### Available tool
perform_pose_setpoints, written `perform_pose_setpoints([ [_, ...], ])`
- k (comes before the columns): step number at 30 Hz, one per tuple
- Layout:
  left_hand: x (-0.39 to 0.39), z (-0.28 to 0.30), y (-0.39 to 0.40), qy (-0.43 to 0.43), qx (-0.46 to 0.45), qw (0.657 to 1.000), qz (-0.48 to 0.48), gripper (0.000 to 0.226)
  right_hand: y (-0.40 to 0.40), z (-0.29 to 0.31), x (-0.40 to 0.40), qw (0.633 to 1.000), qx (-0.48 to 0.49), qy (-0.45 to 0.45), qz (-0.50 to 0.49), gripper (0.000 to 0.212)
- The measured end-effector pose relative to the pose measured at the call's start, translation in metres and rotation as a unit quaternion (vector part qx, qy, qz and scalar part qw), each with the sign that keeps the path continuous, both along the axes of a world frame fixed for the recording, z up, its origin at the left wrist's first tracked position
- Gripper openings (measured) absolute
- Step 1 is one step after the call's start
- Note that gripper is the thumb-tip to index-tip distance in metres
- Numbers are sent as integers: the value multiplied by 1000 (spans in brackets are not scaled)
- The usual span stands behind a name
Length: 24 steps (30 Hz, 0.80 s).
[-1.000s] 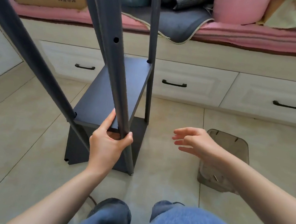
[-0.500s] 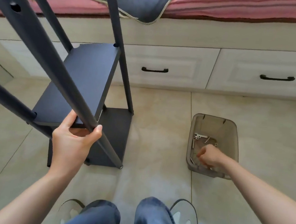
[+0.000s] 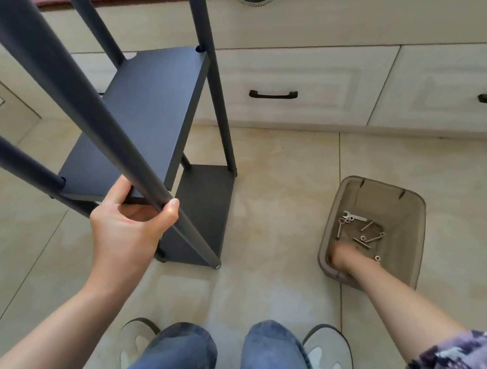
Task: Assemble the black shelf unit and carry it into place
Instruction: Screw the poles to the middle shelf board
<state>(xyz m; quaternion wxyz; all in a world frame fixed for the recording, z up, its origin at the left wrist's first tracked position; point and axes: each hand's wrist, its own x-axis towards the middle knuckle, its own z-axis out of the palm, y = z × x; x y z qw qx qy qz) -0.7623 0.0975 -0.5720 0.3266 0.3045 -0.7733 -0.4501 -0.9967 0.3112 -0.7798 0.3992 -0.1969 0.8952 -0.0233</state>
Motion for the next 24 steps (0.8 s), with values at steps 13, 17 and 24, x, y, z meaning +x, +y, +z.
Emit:
perform_pose_setpoints([
  [13,0,-10,-8,-12,48,998,26,56,-24,33,35,998,-57,41,3,18],
  [17,0,-10,-11,-5,133,991,16,61,-16,75,37,995,-53,86,-16,12],
  [24,-2,-3,-1,28,229,973,6,73,-35,184,72,956,-275,53,-93,10],
])
